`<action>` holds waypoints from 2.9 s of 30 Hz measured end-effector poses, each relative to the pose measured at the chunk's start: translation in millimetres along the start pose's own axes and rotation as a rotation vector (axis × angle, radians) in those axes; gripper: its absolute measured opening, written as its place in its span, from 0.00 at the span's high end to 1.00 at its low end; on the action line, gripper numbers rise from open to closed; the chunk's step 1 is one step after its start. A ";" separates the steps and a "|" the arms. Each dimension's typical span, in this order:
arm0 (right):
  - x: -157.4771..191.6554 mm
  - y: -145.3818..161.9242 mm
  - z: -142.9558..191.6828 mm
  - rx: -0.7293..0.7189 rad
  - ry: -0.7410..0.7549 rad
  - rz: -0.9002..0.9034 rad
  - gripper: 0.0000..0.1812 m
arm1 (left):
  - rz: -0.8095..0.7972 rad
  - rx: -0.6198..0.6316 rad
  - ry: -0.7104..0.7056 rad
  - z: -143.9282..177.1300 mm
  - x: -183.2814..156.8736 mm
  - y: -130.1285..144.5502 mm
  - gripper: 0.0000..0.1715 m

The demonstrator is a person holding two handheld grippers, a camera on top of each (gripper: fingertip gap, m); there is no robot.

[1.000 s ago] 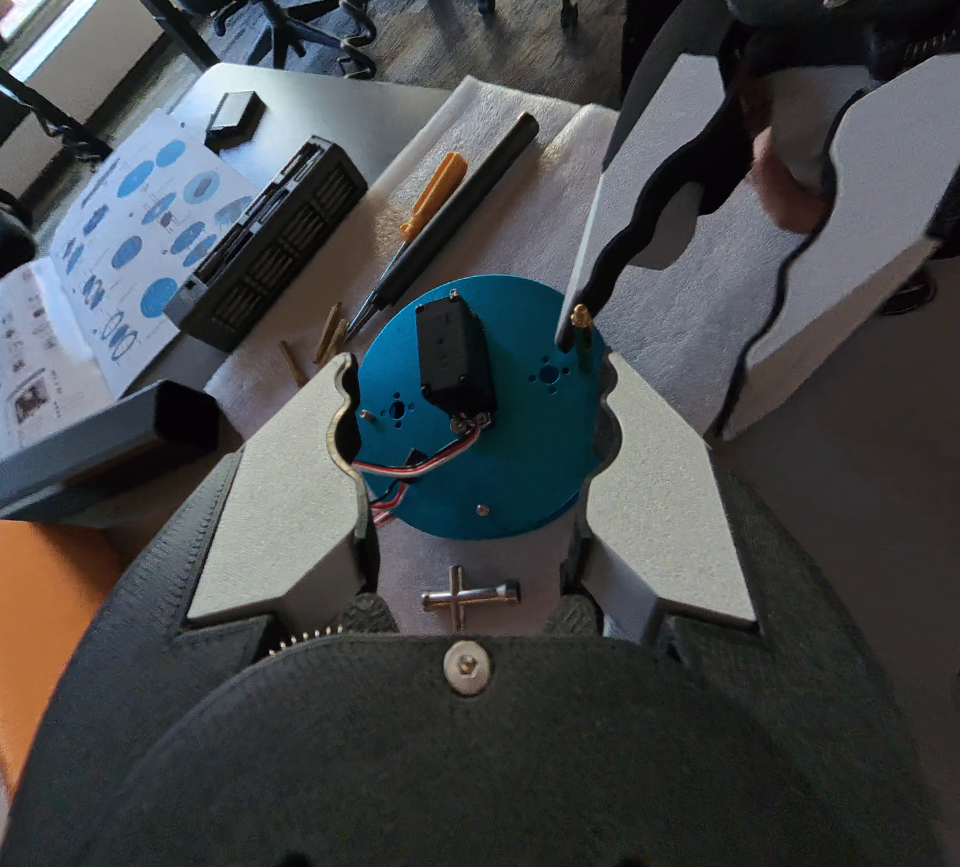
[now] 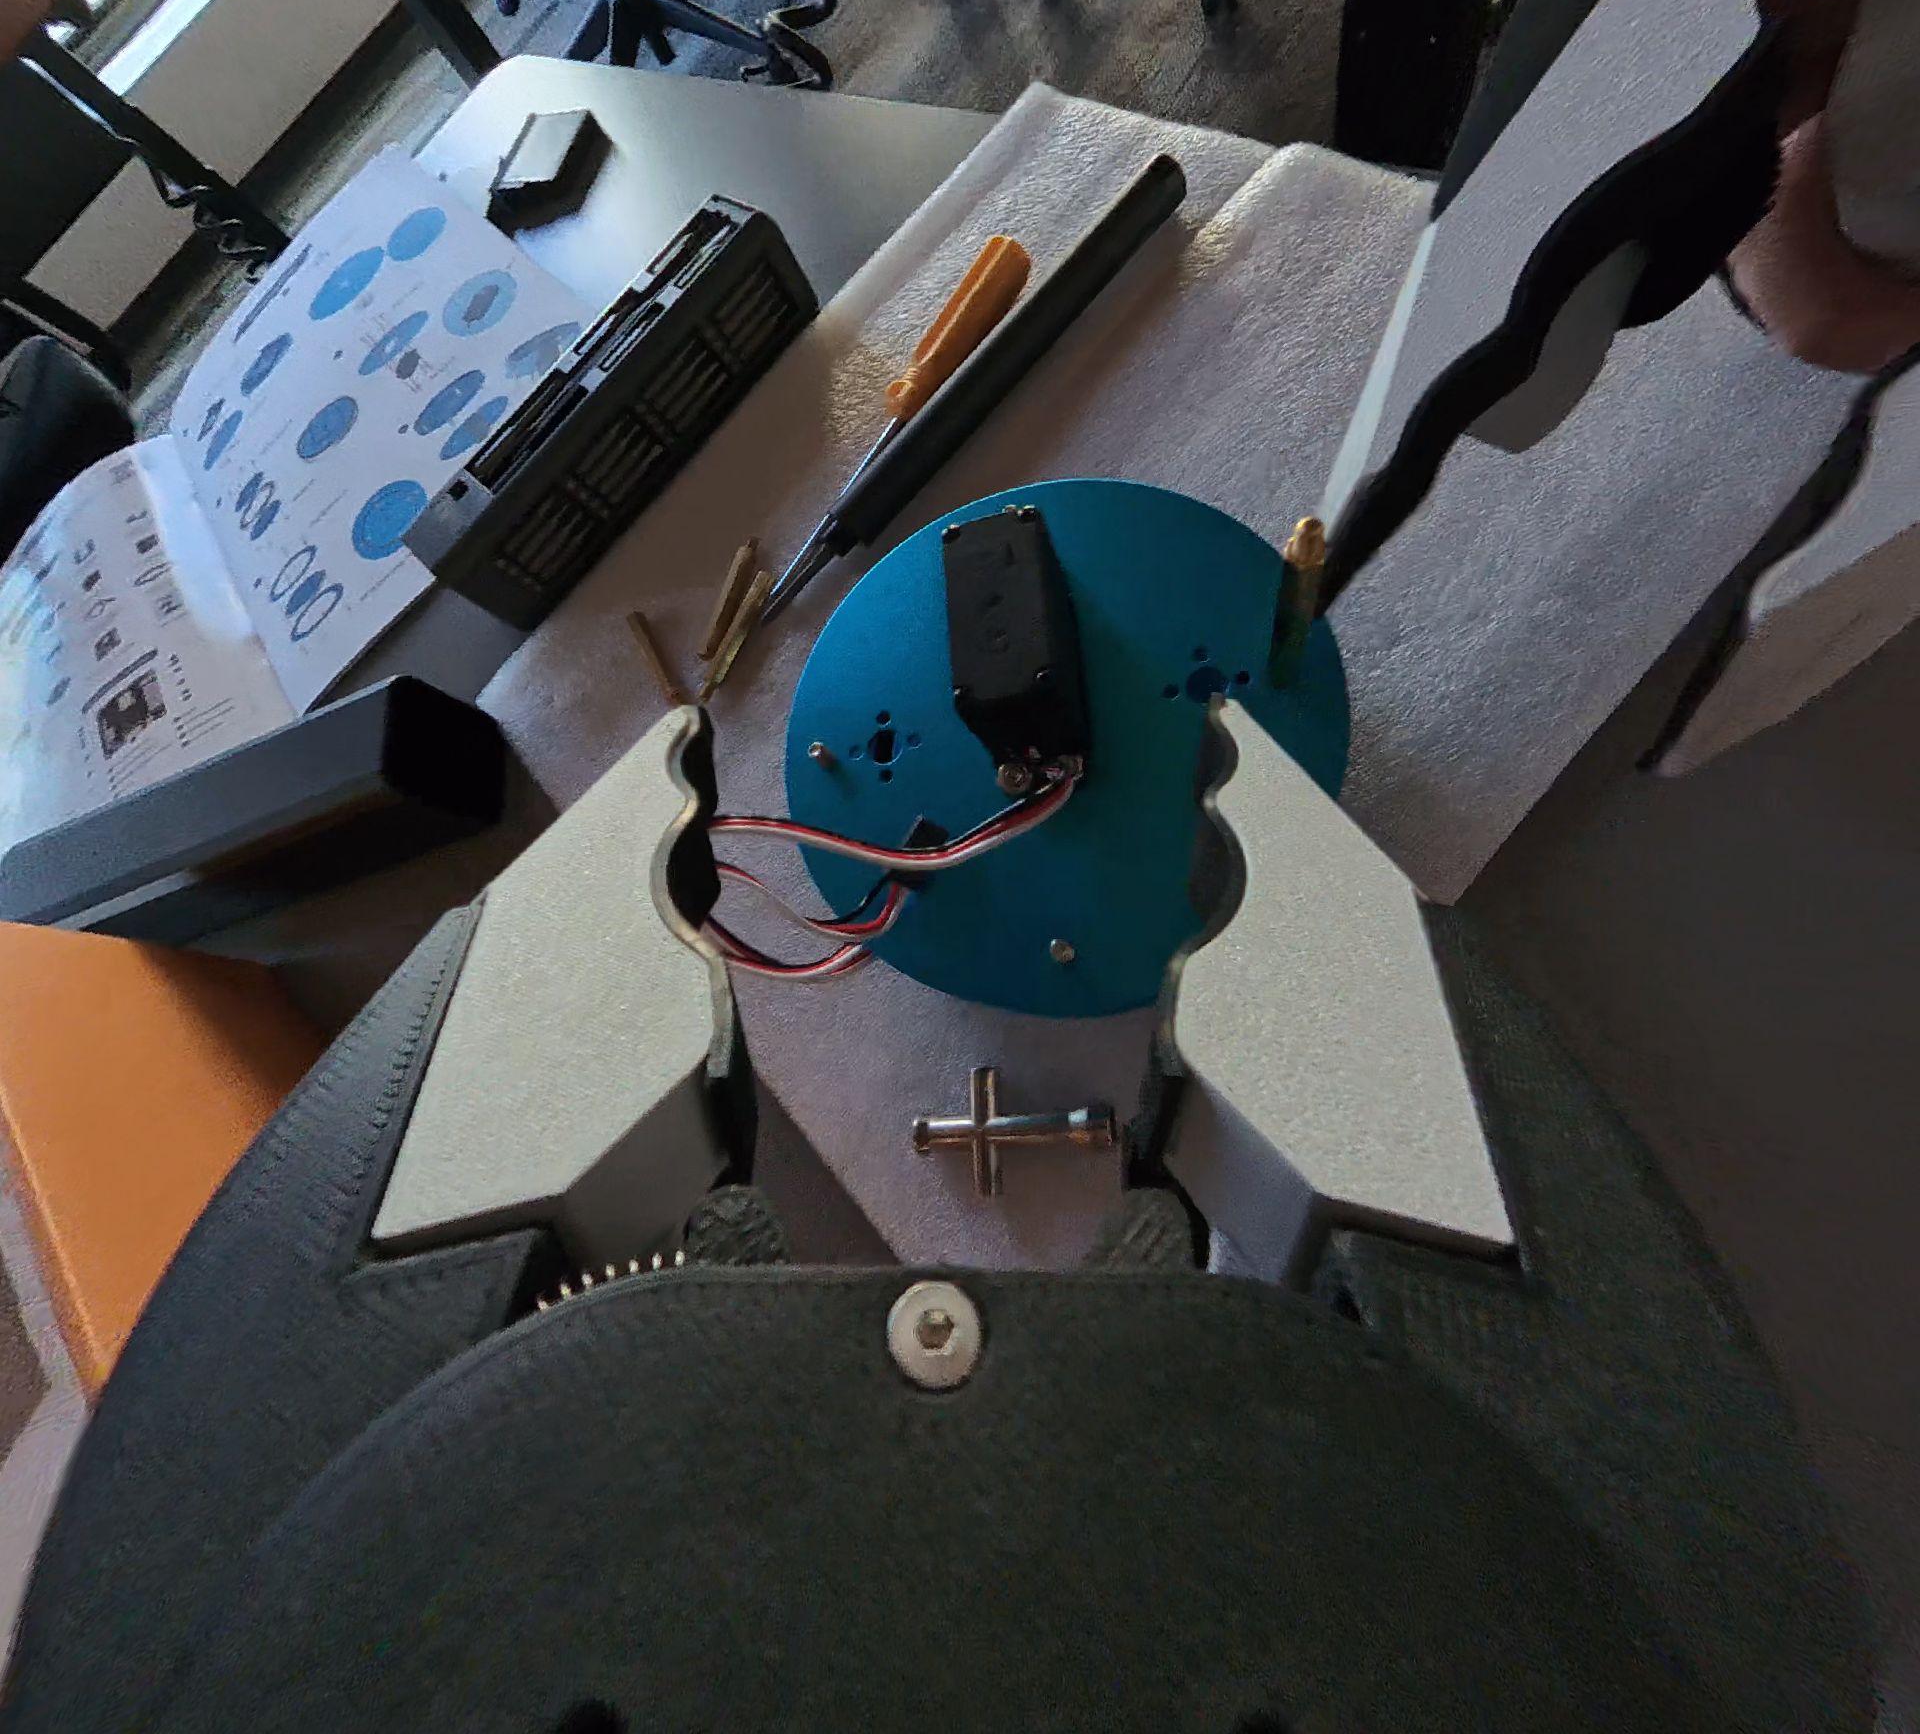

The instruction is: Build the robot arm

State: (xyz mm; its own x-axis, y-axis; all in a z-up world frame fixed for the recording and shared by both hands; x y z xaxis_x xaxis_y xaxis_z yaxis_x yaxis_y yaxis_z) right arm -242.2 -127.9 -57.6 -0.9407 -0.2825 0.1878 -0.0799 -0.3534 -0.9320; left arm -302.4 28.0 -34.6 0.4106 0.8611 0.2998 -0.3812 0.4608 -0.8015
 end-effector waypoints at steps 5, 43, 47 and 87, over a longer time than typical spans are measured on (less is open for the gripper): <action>0.9 -2.9 -13.3 0.005 -0.026 0.013 0.66 | -0.041 -0.006 0.032 -8.7 -12.9 -8.0 0.46; 2.8 -75.4 -12.3 0.641 -0.110 0.863 0.80 | 0.094 -0.084 -0.011 44.0 -4.7 20.7 0.49; 9.9 -82.1 -39.0 0.932 -0.209 0.973 0.87 | 0.110 -0.107 -0.050 63.9 -7.8 27.2 0.50; 60.1 -88.0 -99.0 0.676 -0.015 0.349 0.80 | 0.254 -0.123 -0.266 169.1 7.8 79.2 0.55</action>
State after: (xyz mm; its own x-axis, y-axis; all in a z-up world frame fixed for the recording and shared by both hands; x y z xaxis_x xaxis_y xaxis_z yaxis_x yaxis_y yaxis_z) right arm -324.4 -25.5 4.9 -0.8693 -0.4886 -0.0747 0.4456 -0.7094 -0.5461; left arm -469.5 107.6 -8.2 0.0807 0.9776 0.1942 -0.3348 0.2101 -0.9186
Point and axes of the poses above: each gripper's, where its closed fingertips meet, z back along the fingers, y out of its underside, x = y × z across the jaws, the point moved 9 cm from there along z, back along the fingers, and after that the axes turned 3 degrees about -x, right-handed, at the moved point
